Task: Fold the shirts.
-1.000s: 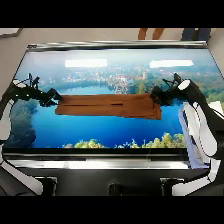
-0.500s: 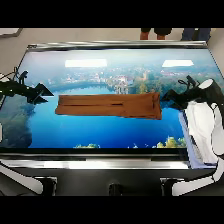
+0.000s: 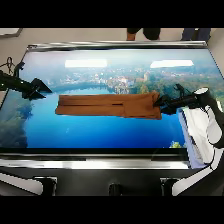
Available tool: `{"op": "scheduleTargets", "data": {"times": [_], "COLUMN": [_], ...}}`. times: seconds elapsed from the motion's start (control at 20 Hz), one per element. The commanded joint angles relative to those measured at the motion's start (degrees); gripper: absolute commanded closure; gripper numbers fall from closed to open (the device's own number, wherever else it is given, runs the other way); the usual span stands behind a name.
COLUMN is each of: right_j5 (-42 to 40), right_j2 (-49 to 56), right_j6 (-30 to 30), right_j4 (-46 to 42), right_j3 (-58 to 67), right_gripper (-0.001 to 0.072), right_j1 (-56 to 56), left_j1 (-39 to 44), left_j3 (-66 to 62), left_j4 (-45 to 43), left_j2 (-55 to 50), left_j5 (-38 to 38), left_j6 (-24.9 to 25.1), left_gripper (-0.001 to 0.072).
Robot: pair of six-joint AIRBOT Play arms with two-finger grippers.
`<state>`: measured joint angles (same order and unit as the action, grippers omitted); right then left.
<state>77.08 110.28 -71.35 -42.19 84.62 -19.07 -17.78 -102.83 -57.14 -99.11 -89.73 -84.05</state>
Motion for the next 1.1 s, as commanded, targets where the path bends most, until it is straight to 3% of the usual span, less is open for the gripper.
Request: {"op": "scheduleTargets", "data": {"times": [0.0, 0.15, 0.25, 0.35, 0.5, 0.55, 0.65, 0.75, 0.9, 1.05], "right_j5": [2.7, 3.7, 2.8, -1.6, -5.4, -5.7, -5.5, -5.1, -4.6, -1.8], "right_j2": [1.6, 1.6, 1.6, 1.6, 0.4, -1.1, -5.7, -11.3, -21.0, -29.6], "right_j6": [6.1, 6.1, 5.5, 1.9, -1.9, -2.0, -2.8, -7.0, -15.6, -21.4], "right_j4": [8.1, 8.7, 8.5, 8.0, 7.9, 7.6, 4.7, -1.6, -9.7, -13.9], "right_j3": [-0.1, -0.1, -0.1, -0.1, -0.1, 0.0, -0.1, -0.1, -0.1, -0.1], "right_gripper": [0.0007, 0.0017, 0.0091, 0.0235, 0.0642, 0.0675, 0.0676, 0.0677, 0.0677, 0.0677], "right_j1": [-0.1, -0.1, 0.1, 1.5, 4.4, 5.4, 7.6, 10.5, 15.7, 20.0], "left_j1": [0.7, 1.3, 1.7, 2.5, 4.9, 6.4, 10.4, 16.3, 27.0, 36.0], "left_j3": [0.0, 0.0, 0.0, 0.0, 0.0, 0.1, 0.4, 1.9, 7.0, 8.6], "left_j4": [0.0, 0.0, 0.0, 0.0, 0.0, 0.0, 0.5, 2.5, 9.5, 9.7], "left_j2": [1.0, 1.0, 1.0, 0.9, 0.8, 0.6, -0.3, -1.5, -3.1, -5.3], "left_j5": [-0.5, -0.5, -0.5, -0.4, 0.4, 0.9, 1.3, 4.5, 13.2, 21.5], "left_j6": [0.0, 0.0, 0.0, 0.0, 0.0, 0.1, 2.2, 5.0, 5.0, 3.9], "left_gripper": [0.0088, 0.0088, 0.0088, 0.0103, 0.0123, 0.0157, 0.0636, 0.0671, 0.0671, 0.0672]}}
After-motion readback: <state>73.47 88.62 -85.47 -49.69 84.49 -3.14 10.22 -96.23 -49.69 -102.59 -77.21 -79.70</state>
